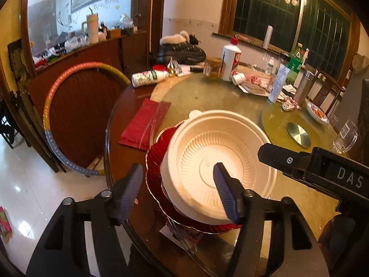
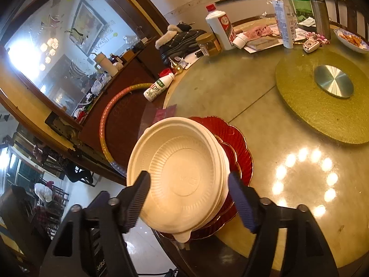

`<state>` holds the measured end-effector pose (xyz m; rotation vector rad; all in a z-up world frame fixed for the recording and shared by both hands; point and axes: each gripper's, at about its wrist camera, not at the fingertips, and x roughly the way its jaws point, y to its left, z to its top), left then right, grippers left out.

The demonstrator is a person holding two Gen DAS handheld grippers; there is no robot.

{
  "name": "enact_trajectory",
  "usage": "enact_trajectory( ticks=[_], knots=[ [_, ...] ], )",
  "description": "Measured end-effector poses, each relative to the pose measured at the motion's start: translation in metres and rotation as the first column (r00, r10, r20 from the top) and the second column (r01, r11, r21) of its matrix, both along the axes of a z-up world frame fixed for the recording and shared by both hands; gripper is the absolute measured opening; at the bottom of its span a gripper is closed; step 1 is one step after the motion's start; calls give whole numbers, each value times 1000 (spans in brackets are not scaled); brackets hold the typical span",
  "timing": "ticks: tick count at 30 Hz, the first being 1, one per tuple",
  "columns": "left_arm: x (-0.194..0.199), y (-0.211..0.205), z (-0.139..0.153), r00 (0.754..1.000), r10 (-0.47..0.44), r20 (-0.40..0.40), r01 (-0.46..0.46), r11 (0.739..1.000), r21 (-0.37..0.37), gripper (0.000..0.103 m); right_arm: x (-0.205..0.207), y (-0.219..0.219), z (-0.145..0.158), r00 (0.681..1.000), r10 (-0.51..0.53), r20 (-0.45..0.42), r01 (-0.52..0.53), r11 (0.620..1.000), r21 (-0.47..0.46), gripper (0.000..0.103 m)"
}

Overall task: Organize plates and bowls
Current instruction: 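Open both grippers to release the second beige bowl, then withdraw both grippers from the bowl stack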

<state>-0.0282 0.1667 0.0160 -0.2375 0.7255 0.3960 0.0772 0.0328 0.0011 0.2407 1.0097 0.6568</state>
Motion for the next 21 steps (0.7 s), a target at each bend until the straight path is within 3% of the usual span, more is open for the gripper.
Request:
enact_trajectory(
  ticks=[4, 11, 12, 15, 21],
  knots=[
    [-4, -2, 0, 1000, 2, 6, -2, 1000, 13, 73, -8, -6, 7, 999, 2, 39, -3, 1000, 8, 88],
    [-12, -7, -7, 1000, -14, 2, 14, 999, -41, 74, -28, -15, 19, 986, 34, 163, -31, 999, -22, 103],
    [-15, -7, -7, 1000, -7, 9, 7, 999, -36, 74, -33, -17, 21, 981, 49, 190, -43, 999, -32, 103],
    [-21, -8, -7, 1000, 1, 30, 0, 1000, -30, 87, -47, -25, 25, 959, 89, 267, -73, 995, -70, 103],
    [-25, -16, -13, 1000, -19, 24, 19, 1000, -5, 92, -75, -50, 28, 894, 136, 426, -87, 987, -133, 103]
  ],
)
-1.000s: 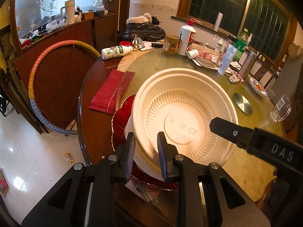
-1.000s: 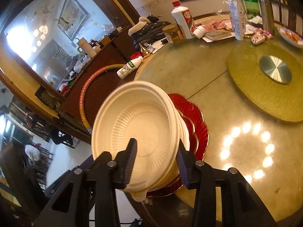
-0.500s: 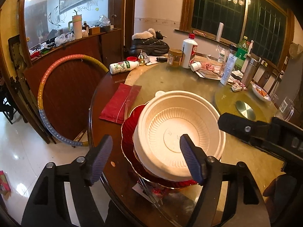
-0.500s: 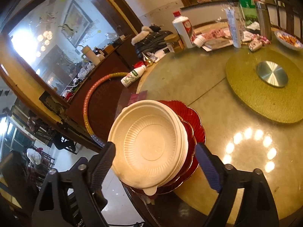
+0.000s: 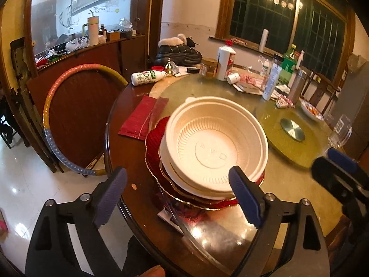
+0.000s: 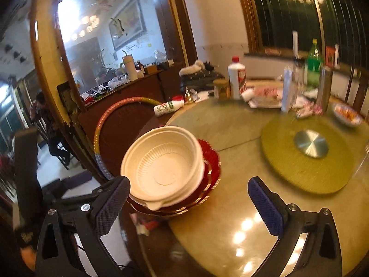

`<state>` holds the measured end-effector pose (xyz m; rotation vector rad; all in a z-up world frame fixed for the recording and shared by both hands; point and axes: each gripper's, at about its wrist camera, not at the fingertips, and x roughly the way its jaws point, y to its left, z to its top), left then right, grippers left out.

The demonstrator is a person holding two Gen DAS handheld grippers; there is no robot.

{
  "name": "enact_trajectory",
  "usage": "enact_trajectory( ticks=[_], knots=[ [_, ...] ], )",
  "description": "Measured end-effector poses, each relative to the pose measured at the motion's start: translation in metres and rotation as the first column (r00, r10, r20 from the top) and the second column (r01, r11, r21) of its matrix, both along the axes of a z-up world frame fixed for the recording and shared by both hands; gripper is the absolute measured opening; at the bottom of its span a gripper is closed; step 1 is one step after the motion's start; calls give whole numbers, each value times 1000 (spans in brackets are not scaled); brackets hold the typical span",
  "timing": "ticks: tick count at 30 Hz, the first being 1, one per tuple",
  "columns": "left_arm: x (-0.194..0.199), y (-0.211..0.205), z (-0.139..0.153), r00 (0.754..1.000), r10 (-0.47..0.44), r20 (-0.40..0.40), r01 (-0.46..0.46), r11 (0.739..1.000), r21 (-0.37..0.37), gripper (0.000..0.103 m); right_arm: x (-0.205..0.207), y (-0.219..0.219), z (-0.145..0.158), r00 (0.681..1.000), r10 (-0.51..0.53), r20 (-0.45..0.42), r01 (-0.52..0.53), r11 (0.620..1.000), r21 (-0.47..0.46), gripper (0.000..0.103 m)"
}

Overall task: Organize plates and bowls
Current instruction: 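Withdraw both grippers from the bowl stack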

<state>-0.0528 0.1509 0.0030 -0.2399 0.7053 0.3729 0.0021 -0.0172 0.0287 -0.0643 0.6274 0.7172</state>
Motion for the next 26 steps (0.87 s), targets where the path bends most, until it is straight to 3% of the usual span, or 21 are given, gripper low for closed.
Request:
enact_trajectory(
  ticks=[2, 5, 11, 14, 22, 26],
  knots=[
    [2, -3, -2, 1000, -9, -8, 9, 1000, 10, 93, -4, -6, 1, 1000, 9, 30, -9, 1000, 0, 103],
    [5, -7, -5, 999, -38, -30, 38, 999, 1, 103, -13, -11, 2, 997, 39, 70, -38, 999, -18, 103],
    [4, -12, -7, 996, -90, -13, 90, 996, -11, 103, -24, -8, -5, 991, 97, 92, -91, 994, -66, 103],
    [4, -10, -12, 997, -71, -30, 71, 997, -20, 103, -27, -4, -12, 987, 121, 102, -111, 988, -105, 103],
    [3, -17, -15, 998, -48, -51, 51, 997, 56, 103, -27, 3, -23, 985, 144, 96, -124, 974, -188, 103],
    [8, -10, -21, 994, -65, -89, 64, 998, -17, 103, -27, 4, -25, 984, 140, 109, -118, 975, -189, 103]
  ],
)
